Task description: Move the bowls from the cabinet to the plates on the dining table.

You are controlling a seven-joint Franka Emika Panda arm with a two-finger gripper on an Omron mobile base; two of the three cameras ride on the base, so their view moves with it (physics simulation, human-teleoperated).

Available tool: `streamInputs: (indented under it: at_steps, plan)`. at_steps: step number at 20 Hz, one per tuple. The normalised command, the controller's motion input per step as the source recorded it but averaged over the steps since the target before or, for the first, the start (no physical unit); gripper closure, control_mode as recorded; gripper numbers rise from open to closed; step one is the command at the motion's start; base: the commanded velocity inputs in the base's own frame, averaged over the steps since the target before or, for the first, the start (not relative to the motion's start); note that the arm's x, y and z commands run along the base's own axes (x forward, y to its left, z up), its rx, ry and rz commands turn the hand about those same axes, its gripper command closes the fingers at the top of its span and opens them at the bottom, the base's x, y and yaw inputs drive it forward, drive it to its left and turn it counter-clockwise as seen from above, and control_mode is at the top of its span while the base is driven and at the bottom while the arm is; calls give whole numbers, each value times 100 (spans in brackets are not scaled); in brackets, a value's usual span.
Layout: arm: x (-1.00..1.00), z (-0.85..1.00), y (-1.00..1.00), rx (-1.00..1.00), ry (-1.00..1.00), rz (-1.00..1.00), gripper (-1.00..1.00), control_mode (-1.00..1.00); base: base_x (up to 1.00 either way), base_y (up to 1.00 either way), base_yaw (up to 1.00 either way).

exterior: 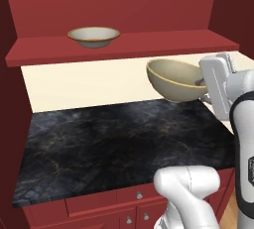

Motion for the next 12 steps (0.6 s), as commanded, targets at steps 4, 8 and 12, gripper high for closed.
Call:
streamInputs:
  at_steps: [4, 8, 12]
  plan:
    - [-3, -22, 0, 0, 7, 2, 100, -100, 0, 0, 0]
    - [0, -4, 0, 0, 0, 0, 100, -100, 0, 0, 0]
    - [0, 0, 0, 0, 0, 0, 100, -100, 0, 0, 0]
